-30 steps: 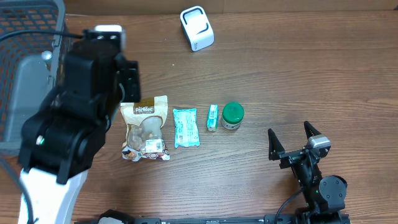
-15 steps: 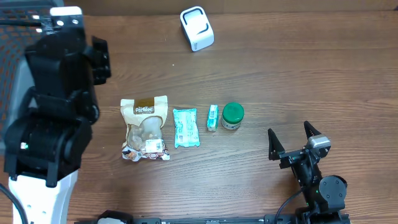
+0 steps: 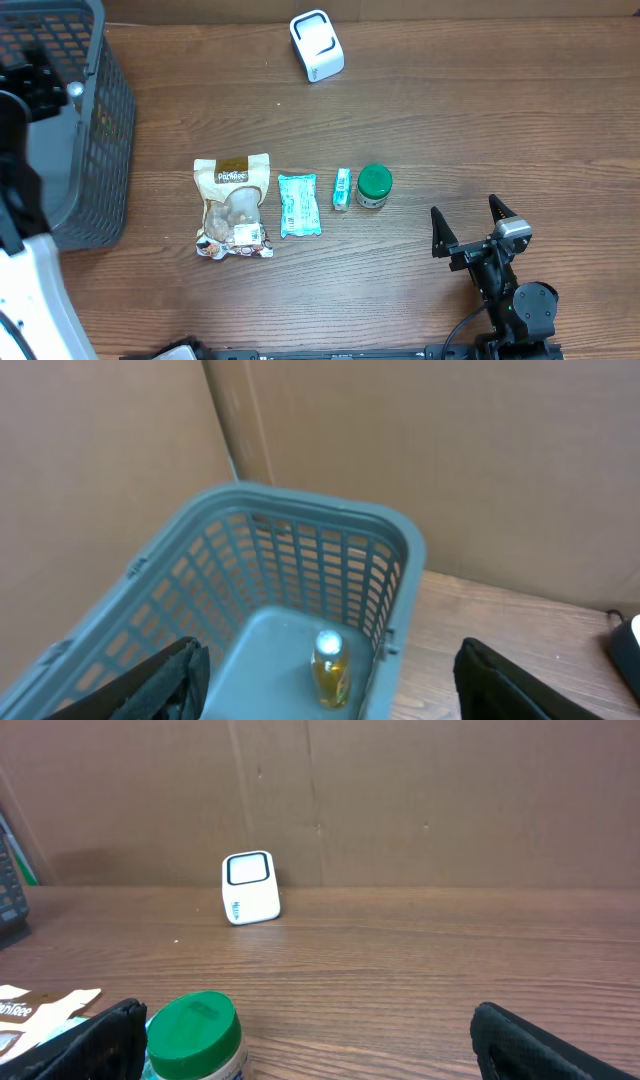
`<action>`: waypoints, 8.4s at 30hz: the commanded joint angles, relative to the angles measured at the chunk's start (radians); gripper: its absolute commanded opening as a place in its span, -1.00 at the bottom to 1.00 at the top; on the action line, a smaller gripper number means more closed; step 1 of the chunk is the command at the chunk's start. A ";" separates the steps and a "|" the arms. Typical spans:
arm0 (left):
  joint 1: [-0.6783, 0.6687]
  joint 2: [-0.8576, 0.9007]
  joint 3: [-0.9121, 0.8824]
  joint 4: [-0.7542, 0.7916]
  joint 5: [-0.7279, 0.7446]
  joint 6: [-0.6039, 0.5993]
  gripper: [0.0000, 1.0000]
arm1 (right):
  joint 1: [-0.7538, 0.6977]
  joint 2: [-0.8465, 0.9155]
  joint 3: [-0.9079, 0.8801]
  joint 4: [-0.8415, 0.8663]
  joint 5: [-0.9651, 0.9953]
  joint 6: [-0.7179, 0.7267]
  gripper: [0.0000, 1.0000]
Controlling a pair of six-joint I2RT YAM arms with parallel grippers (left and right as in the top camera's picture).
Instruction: Scan the item barcode
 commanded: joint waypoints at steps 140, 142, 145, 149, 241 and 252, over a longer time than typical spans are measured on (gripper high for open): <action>-0.020 -0.164 0.025 -0.016 0.299 -0.295 -0.69 | -0.005 -0.008 -0.011 0.005 0.009 -0.001 1.00; -0.060 -0.165 0.025 -0.081 0.312 -0.295 -0.69 | -0.005 -0.008 -0.011 0.005 0.009 -0.001 1.00; -0.127 -0.156 0.021 -0.174 0.313 -0.294 -0.69 | -0.005 -0.008 -0.011 0.005 0.009 -0.001 1.00; -0.229 -0.117 0.019 -0.288 0.311 -0.294 -0.69 | -0.005 -0.008 -0.011 0.005 0.009 -0.001 1.00; -0.916 0.303 -0.146 0.009 -0.219 -0.519 0.33 | -0.005 -0.008 -0.011 0.005 0.009 -0.001 1.00; -0.621 0.250 -0.146 -0.188 -0.241 -0.471 0.98 | -0.005 -0.008 -0.011 0.005 0.009 -0.001 1.00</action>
